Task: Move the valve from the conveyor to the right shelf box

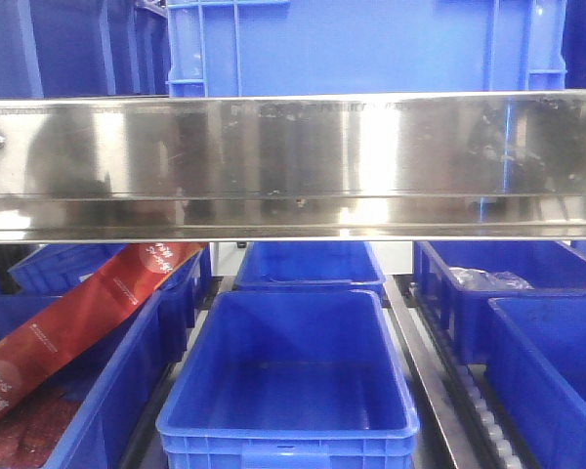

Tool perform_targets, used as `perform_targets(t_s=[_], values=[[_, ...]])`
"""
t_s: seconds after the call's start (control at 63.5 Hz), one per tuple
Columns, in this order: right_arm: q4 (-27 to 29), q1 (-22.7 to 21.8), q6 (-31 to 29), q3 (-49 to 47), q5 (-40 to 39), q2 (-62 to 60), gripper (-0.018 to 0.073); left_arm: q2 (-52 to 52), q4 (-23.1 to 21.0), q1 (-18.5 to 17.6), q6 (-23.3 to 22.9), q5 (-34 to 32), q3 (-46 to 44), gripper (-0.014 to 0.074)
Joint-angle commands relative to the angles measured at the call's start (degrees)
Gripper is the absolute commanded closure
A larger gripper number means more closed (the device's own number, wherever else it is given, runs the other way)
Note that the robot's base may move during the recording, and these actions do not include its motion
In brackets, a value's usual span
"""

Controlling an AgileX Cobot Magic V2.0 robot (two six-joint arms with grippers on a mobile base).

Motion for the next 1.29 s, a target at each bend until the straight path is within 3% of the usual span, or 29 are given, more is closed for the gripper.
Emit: perform_targets(t_s=[0.0,1.276], values=[[-0.46,-0.19,-0.83,0.36,0.20,-0.59,0.0722,-0.33,-0.33,0.14,-0.43,-1.02,-0.08,0.0707],[-0.84,-0.19,-0.83,0.36,0.32,-0.59,0.0722,-0.33,-0.33,0.14,-0.43,-1.00,-0.08,0.0707]])
